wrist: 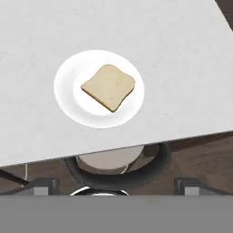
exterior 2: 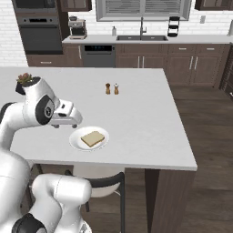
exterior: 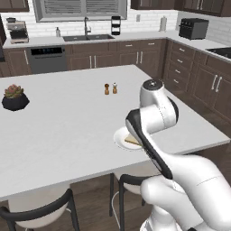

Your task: Start the toaster. Once the lever pops up, take the bread to the plate on the dining counter.

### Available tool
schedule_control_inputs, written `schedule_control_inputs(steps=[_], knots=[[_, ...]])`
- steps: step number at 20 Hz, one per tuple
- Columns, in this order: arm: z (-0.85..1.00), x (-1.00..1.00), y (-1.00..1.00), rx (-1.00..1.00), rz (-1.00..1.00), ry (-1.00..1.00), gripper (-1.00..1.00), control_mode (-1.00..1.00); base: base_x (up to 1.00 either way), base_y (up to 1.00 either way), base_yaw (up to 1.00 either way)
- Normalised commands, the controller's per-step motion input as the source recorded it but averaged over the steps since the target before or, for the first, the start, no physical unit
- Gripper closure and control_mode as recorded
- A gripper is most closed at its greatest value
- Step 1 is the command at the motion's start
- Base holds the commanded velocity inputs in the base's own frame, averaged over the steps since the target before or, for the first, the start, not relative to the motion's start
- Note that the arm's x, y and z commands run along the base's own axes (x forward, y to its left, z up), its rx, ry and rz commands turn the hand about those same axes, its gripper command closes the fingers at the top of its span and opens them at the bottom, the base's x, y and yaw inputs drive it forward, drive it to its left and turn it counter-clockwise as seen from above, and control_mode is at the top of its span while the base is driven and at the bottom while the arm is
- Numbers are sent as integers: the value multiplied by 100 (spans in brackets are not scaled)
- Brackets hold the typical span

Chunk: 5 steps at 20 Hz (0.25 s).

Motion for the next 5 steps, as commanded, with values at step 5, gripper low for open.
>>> schedule_control_inputs(steps=[5], knots=[[3, -1, 0, 0, 0, 0, -100, -100, 0, 0, 0]])
